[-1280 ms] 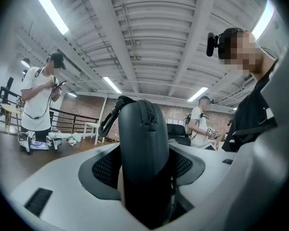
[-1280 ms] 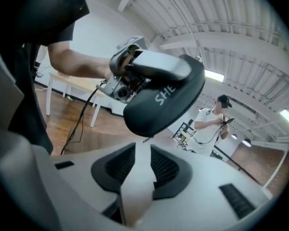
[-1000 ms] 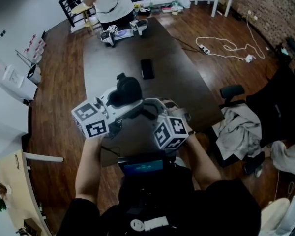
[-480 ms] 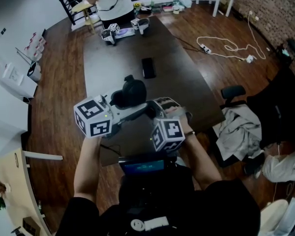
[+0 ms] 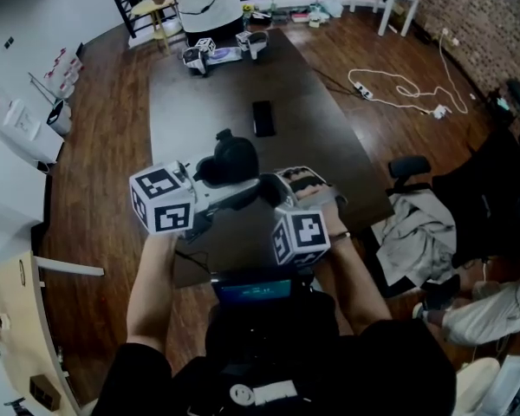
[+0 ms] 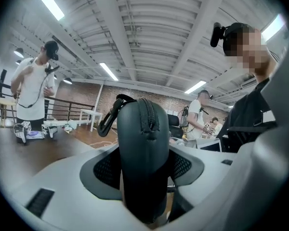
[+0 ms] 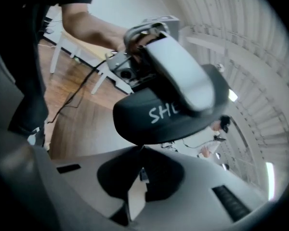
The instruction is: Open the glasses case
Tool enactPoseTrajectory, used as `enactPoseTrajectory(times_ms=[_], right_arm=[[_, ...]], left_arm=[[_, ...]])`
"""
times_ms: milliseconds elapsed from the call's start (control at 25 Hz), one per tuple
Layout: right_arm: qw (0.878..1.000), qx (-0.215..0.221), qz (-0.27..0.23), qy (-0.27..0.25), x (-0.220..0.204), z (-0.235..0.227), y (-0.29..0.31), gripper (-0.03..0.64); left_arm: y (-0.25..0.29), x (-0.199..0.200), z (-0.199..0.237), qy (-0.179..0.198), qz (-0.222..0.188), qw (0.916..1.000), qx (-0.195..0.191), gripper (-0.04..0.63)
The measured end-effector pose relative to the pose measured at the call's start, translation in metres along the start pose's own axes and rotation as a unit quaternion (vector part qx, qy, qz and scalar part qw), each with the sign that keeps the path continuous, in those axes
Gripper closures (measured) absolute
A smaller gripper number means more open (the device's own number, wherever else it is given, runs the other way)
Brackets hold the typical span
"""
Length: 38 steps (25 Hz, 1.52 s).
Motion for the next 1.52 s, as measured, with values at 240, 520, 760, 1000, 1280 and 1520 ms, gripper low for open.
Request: enactPoseTrajectory(times_ms=[240,520,760,1000,1280,1520], right_arm=[[1.000,0.024,0.000,0.006,-0.001,0.005,-0.002,0.603],[1.000,-0.020,0.000,0.011,-0.005,0.000,-0.014,0.603],[0.998,-0.046,0.004,-0.035,-0.007,0.008,-0.021,0.603],[0.999,-0.044,-0.009,-0.016,0.003,0.009,-0.020,0.604],[1.000,-0.021,-0.022,-0.007,0.002,0.016,-0.018,0.603],[0.998,-0.040,-0.029,0.048,-0.007,0.000,-0.028,0.601]], left_arm=[[0.002,-0.008,-0.004,-0.001,0.018,0.9998,-0.001,0.334],[-0.005,-0.004,-0.012,-0.005,0.023,0.9995,-0.019,0.337],[-0.003,-0.007,-0.022,0.023,0.061,0.9977,-0.015,0.341],[0.009,-0.006,-0.024,0.038,-0.052,0.9972,-0.037,0.303],[0.020,-0.010,-0.021,0.013,-0.005,0.9992,-0.037,0.324],[0.018,0.002,-0.029,0.029,-0.012,0.9983,-0.049,0.334]])
Point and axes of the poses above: the fingertips, and each gripper's own axes: y forward along the fingers, z to its left, x out of its top, the point moved 7 cm from there along -y, backward along the fingers, and after that the axes turned 12 degrees about -y, right-handed, at the moved point
